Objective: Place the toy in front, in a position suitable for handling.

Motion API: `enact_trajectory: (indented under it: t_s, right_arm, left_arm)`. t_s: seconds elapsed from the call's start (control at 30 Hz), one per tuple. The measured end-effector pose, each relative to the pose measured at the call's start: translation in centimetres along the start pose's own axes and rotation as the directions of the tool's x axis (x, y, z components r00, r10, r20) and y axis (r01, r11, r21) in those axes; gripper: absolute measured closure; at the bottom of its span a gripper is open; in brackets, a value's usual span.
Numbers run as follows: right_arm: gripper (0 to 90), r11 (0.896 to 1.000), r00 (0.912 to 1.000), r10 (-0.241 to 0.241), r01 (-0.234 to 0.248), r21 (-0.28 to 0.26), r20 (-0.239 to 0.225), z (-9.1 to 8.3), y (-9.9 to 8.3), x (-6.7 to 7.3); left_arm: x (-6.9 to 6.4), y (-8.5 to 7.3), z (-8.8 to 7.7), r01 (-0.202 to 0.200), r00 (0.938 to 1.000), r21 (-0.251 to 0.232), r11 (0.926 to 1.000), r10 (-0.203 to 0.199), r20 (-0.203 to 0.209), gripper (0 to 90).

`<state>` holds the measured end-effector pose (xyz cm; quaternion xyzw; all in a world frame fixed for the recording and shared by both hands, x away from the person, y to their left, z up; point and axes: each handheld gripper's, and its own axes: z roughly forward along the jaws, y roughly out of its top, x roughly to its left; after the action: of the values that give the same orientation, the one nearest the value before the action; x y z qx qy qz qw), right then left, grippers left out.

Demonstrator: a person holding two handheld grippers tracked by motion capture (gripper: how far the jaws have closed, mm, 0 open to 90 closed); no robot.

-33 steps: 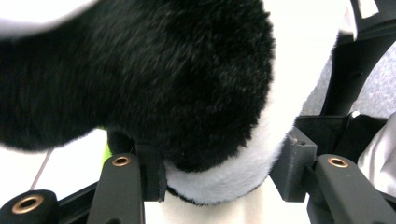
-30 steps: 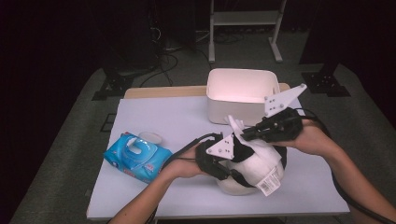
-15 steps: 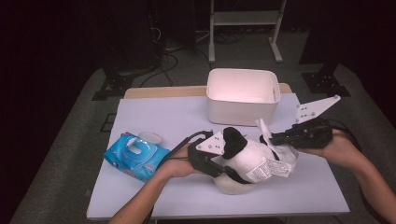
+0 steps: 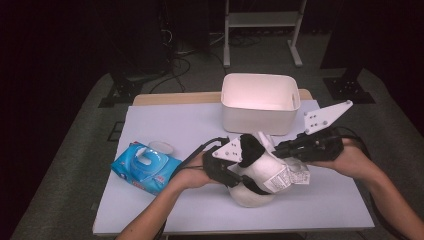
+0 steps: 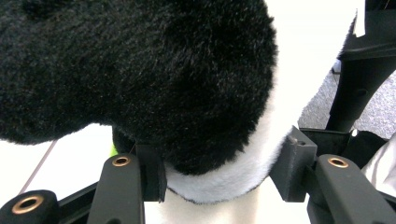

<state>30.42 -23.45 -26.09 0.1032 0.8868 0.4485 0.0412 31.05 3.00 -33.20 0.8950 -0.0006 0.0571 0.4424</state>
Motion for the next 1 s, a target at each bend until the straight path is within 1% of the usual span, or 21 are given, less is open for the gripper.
enact_trajectory:
  t_s: [0.07,0.13,0.23,0.33,0.37,0.4,0.47,0.53,0.57,0.6,0.63,0.7,0.73,0.8,0.83,0.9,0.93,0.97,1.0]
  right_arm:
    - [85.2,1.000,1.0000,-0.008,0.008,0.007,-0.003,0.2,0.2,0.1]
    - [85.2,1.000,0.9999,0.013,-0.013,-0.002,-0.006,0.0,-0.2,-0.1]
    - [85.2,0.999,0.9993,0.037,-0.037,-0.011,0.005,-0.4,-1.0,-0.3]
    - [85.1,0.999,0.9991,0.042,-0.041,-0.028,0.011,-0.5,-1.3,-0.3]
    - [85.1,0.999,0.9991,0.041,-0.040,-0.034,0.009,-0.5,-1.3,-0.3]
    - [85.1,0.998,0.9990,0.044,-0.044,-0.054,0.008,-0.5,-1.5,-0.4]
    - [85.2,0.996,0.9982,0.059,-0.058,-0.072,0.011,-0.5,-1.9,-0.5]
    - [85.1,0.997,0.9974,0.066,-0.065,-0.048,0.027,-0.1,-2.5,-0.7]
    - [85.2,0.997,0.9972,0.070,-0.069,-0.038,0.028,0.2,-2.8,-0.7]
    - [85.1,0.997,0.9973,0.069,-0.068,-0.031,0.024,0.5,-3.0,-0.7]
    - [85.1,0.997,0.9971,0.073,-0.072,-0.034,0.023,0.7,-3.2,-0.7]
    - [85.2,0.996,0.9972,0.073,-0.072,-0.055,0.016,0.9,-3.1,-0.7]
    - [85.2,0.996,0.9976,0.068,-0.067,-0.061,0.012,0.9,-3.0,-0.7]
    - [85.1,0.997,0.9985,0.051,-0.050,-0.053,0.020,1.0,-2.5,-0.6]
    - [85.1,0.998,0.9986,0.048,-0.046,-0.046,0.024,1.1,-2.4,-0.5]
    - [85.1,0.999,0.9982,0.036,-0.035,-0.014,0.048,1.2,-2.7,-0.6]
    - [85.2,0.999,0.9976,0.042,-0.042,-0.003,0.054,1.1,-3.0,-0.7]
    - [85.1,0.998,0.9967,0.061,-0.061,-0.003,0.054,0.9,-3.7,-0.9]
    - [85.1,0.996,0.9952,0.086,-0.085,-0.020,0.046,0.8,-4.4,-1.1]
  left_arm:
    - [0.1,-0.1,-0.2,0.011,0.9999,-0.006,0.9999,-0.011,-0.005,47.0]
    - [0.1,-0.2,-0.4,0.021,0.9997,-0.014,0.9997,-0.021,-0.013,47.0]
    - [0.3,-0.1,-0.9,0.025,0.9993,-0.012,0.9996,-0.025,-0.027,47.0]
    - [0.3,0.4,-1.6,0.010,0.9988,-0.006,0.9999,-0.010,-0.048,47.0]
    - [0.3,0.7,-2.1,-0.005,0.9979,-0.001,1.0000,0.005,-0.064,47.0]
    - [0.3,0.8,-2.3,-0.002,0.9976,-0.005,1.0000,0.002,-0.069,47.0]
    - [0.4,1.1,-2.7,-0.009,0.9970,0.022,0.9997,0.011,-0.076,47.0]
    - [0.3,1.2,-2.3,-0.011,0.9964,0.053,0.9985,0.016,-0.083,46.9]
    - [0.3,1.1,-1.7,-0.008,0.9968,0.074,0.9972,0.013,-0.079,46.9]
    - [0.3,1.0,-1.2,-0.006,0.9971,0.079,0.9969,0.012,-0.076,46.9]
    - [0.3,1.0,-0.9,0.000,0.9971,0.079,0.9969,0.006,-0.076,46.9]
    - [0.4,1.4,-0.2,-0.004,0.9973,0.092,0.9958,0.010,-0.073,46.8]
    - [0.4,1.6,0.3,-0.003,0.9973,0.098,0.9952,0.010,-0.072,46.6]
    - [0.5,2.1,1.1,-0.011,0.9973,0.117,0.9931,0.019,-0.071,46.0]
    - [0.6,2.4,1.7,-0.014,0.9975,0.129,0.9916,0.023,-0.067,45.6]
    - [0.8,2.5,2.1,-0.010,0.9980,0.134,0.9910,0.018,-0.060,43.2]
    - [0.9,2.4,2.4,-0.008,0.9987,0.131,0.9913,0.015,-0.049,41.6]
    - [0.9,2.4,2.6,0.002,0.9991,0.123,0.9924,0.003,-0.042,39.7]
    - [0.9,2.4,2.7,0.002,0.9993,0.122,0.9926,0.003,-0.036,38.3]
